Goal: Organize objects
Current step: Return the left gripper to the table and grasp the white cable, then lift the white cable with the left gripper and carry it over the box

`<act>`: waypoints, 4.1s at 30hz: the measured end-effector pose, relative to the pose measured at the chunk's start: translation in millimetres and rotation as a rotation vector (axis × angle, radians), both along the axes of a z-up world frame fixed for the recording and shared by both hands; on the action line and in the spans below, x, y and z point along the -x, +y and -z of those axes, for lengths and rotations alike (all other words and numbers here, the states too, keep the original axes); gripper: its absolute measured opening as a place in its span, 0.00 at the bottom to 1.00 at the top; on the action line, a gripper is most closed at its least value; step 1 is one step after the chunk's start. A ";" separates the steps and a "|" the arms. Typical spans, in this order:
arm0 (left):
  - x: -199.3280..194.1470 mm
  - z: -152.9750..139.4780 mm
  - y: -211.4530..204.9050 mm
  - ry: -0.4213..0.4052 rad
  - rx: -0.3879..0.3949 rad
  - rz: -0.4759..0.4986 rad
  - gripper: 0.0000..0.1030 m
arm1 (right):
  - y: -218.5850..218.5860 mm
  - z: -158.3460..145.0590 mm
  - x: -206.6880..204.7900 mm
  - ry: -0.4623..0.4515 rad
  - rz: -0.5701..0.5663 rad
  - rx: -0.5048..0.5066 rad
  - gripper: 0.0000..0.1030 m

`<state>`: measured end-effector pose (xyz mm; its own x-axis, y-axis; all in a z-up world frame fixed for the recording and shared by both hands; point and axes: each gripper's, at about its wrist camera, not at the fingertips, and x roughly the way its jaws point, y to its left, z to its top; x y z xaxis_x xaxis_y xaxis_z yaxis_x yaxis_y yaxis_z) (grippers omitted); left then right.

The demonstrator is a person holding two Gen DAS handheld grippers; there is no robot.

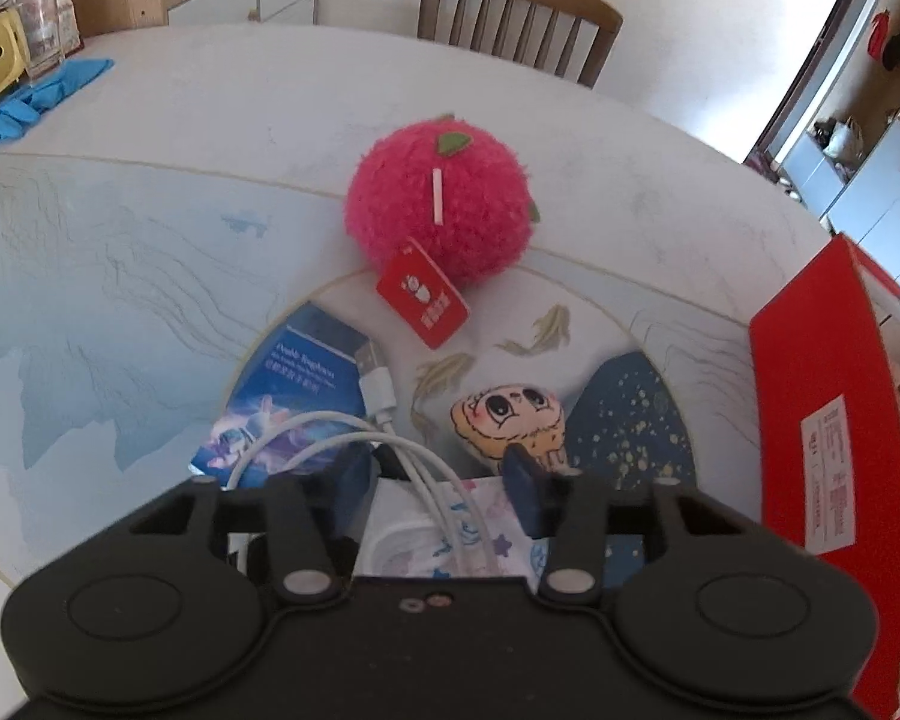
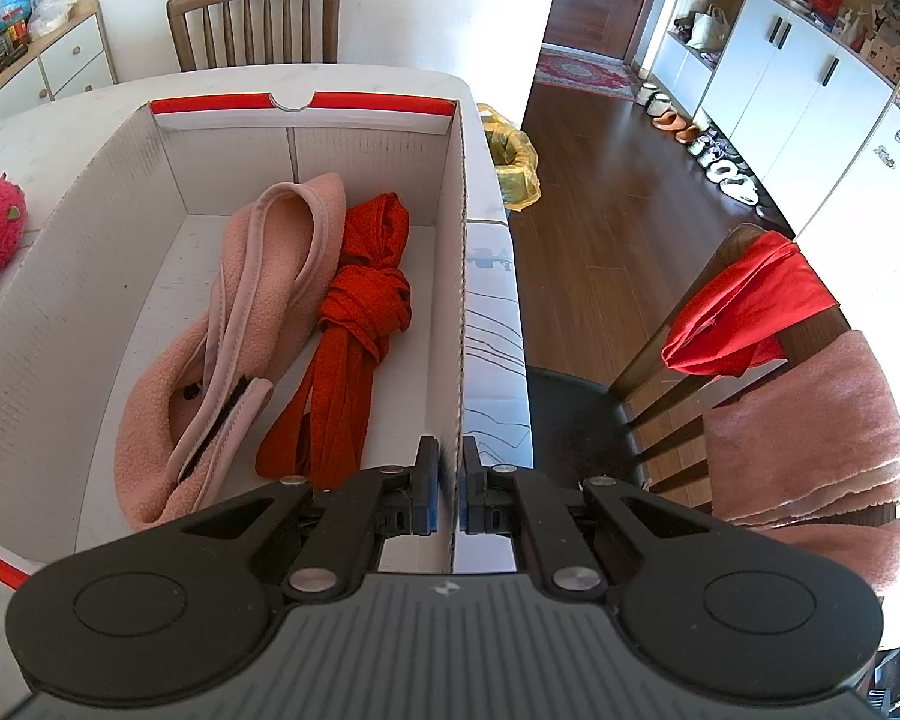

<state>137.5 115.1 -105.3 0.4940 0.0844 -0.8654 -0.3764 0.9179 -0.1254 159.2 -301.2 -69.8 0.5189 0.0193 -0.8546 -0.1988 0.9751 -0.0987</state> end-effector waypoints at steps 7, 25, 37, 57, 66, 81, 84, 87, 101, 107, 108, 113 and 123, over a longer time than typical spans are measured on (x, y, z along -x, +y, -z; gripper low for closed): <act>2.2 5.5 -1.3 0.014 -0.026 0.008 0.24 | 0.1 0.1 0.1 0.000 0.000 -0.001 0.06; 46.4 -37.1 -2.2 -0.044 0.040 0.082 0.06 | -0.2 0.7 -2.1 0.000 -0.001 -0.006 0.06; 69.8 -64.2 -5.8 -0.121 0.082 0.115 0.04 | -0.5 1.5 -2.6 -0.003 -0.002 -0.014 0.06; 25.6 -14.0 -45.6 -0.038 0.111 0.283 0.05 | 3.5 0.2 3.1 -0.007 -0.020 -0.008 0.06; 9.2 3.2 -33.5 0.004 0.161 0.260 0.16 | 4.3 -0.8 4.8 -0.007 -0.015 -0.010 0.06; -17.6 20.3 -21.5 0.050 0.189 0.158 0.17 | 1.2 -0.7 5.1 -0.003 -0.007 -0.014 0.06; -14.1 18.5 -20.9 0.040 0.195 0.145 0.11 | 0.2 -0.4 4.4 -0.002 -0.004 -0.018 0.06; -6.0 9.2 -19.2 0.013 0.219 0.143 0.09 | -0.2 -0.1 3.8 -0.001 -0.004 -0.020 0.06; 51.5 -62.5 -5.5 -0.153 0.300 0.133 0.04 | 0.5 0.2 3.2 -0.002 -0.005 -0.022 0.06; 63.4 -98.2 -9.4 -0.223 0.300 0.165 0.03 | 2.1 1.2 2.5 -0.005 -0.008 -0.020 0.06; 64.6 -105.9 -10.1 -0.237 0.300 0.176 0.03 | 2.2 1.3 2.4 -0.006 -0.009 -0.021 0.06; 67.1 -145.1 -18.5 -0.316 0.298 0.240 0.03 | 2.2 1.0 2.6 -0.009 -0.011 -0.025 0.06; 44.4 -183.2 -66.3 -0.393 0.298 0.410 0.03 | 0.3 0.6 5.4 -0.014 -0.025 -0.034 0.05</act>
